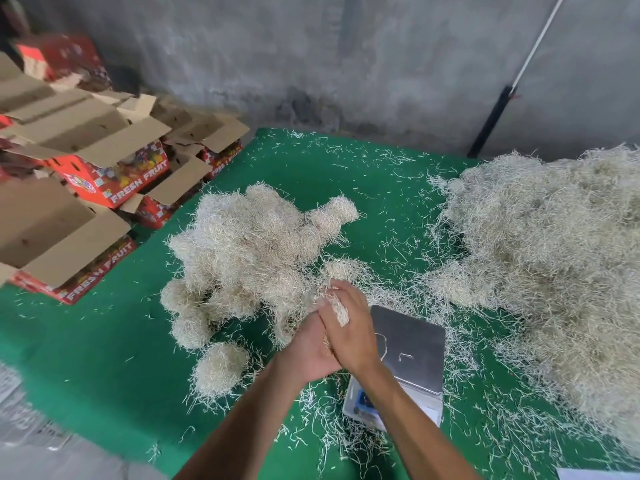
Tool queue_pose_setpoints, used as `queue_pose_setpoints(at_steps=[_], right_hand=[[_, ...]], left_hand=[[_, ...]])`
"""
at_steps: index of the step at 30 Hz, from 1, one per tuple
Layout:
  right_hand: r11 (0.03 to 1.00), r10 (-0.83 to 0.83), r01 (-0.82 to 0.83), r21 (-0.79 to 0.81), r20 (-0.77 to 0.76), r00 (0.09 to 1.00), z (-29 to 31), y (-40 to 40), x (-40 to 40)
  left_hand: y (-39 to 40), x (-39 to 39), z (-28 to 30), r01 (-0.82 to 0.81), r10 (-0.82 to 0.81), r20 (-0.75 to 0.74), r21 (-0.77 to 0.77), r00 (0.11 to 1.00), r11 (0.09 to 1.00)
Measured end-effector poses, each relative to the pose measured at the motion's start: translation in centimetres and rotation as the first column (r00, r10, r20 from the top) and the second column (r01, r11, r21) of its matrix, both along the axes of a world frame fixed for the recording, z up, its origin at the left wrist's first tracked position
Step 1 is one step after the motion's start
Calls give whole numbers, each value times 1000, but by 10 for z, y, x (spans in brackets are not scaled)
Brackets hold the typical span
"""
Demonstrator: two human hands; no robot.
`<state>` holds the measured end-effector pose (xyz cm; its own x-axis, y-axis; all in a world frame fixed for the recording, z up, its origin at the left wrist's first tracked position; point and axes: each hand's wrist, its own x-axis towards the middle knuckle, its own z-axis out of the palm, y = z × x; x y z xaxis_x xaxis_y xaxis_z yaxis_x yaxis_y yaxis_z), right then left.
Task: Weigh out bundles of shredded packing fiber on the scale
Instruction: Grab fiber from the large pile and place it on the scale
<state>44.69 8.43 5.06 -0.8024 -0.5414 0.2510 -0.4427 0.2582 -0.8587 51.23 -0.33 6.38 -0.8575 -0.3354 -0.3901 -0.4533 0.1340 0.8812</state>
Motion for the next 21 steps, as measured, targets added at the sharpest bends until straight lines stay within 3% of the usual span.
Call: queue_pose_setpoints(at_steps=[1,2,3,4,5,7,9,10,12,13,14,15,17,18,19,21], right_hand=[[1000,16,-16,14,2,1000,0,2,-3],[998,62,-62,18,1,998,0,4,-2],[993,114,-114,15,-29,993,0,4,2],[987,159,-157,25,-81,984,0,1,8],[978,209,-207,27,-123,970,-1,-4,14],[969,246,-247,12,-100,964,4,-18,20],[981,193,-190,43,-71,979,16,-28,10],[984,164,-157,89,-72,984,20,-29,0],[976,150,-126,178,-132,980,20,-23,-22],[972,162,-131,195,-154,975,16,-19,-29],[970,196,-163,183,-178,964,13,-17,-29],[964,241,-211,160,-205,948,10,-19,-23],[945,325,-301,127,-277,904,1,-32,-1],[948,317,-298,111,-298,900,1,-41,5],[959,283,-267,93,-281,917,4,-49,4],[978,203,-183,102,-258,945,11,-55,-12]], left_hand=[[-9,-5,2,-58,59,-20,48,998,997],[-18,-4,7,-95,95,-66,-1,993,995],[-22,-7,11,-176,187,-98,112,978,978],[-25,-5,13,-202,217,-213,87,953,975],[-25,-5,10,-269,314,-223,210,923,940],[-15,-9,3,-315,390,-102,421,915,850],[-6,-3,0,-191,247,-163,297,955,935],[-4,-4,2,-149,172,-198,125,965,981],[-16,-2,9,-70,31,-215,-180,976,981],[-26,-6,12,-16,1,-143,-103,990,995],[-37,-13,6,-116,136,-124,153,983,981],[-41,-15,7,-231,281,-88,369,956,900],[-45,-14,0,-351,459,-61,557,886,753],[-40,-11,8,-353,436,-29,537,900,766],[-35,-10,10,-254,365,-74,591,928,766],[-29,-16,11,-172,341,-60,774,938,610]])
